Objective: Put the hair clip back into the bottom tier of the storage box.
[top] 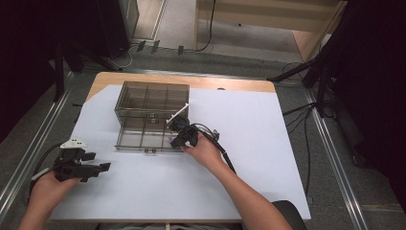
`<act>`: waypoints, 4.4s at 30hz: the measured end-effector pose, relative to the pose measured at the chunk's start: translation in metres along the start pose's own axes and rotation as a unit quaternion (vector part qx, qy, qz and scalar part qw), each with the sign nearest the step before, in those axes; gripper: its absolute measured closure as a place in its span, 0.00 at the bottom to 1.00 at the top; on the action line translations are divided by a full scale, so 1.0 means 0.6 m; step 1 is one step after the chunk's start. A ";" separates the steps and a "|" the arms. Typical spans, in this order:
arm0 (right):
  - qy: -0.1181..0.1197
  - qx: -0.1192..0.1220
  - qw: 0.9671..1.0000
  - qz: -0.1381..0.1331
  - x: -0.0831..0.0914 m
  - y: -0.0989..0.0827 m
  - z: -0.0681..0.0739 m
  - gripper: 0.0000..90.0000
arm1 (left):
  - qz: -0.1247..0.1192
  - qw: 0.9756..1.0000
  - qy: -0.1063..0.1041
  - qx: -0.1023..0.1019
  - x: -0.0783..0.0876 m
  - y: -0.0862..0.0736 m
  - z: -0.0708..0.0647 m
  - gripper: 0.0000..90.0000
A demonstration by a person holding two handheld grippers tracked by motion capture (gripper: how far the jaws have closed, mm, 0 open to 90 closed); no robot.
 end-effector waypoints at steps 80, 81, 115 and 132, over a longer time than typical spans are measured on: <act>0.011 -0.030 0.990 -0.134 0.125 -0.050 -0.079 0.56 | -0.001 1.000 -0.019 -0.024 -0.029 0.045 -0.003 0.27; 0.009 -0.034 0.990 -0.136 0.127 -0.052 -0.083 0.56 | 0.000 1.000 -0.020 -0.023 -0.030 0.045 -0.003 0.27; -0.031 -0.066 0.985 -0.156 0.139 -0.073 -0.152 0.48 | 0.000 0.999 -0.020 -0.027 -0.032 0.050 -0.004 0.27; -0.043 -0.057 0.987 -0.144 0.130 -0.076 -0.152 0.45 | 0.000 0.999 -0.021 -0.027 -0.031 0.050 -0.004 0.27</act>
Point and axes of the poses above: each handheld gripper's, and its own axes: x roughly backward along the jaws, y roughly out of its top, z roughly to its left, the point moved 10 cm from there along -x, roughly forward along the jaws, and after that the axes turned 4 degrees about -x, right-handed, at the moved point
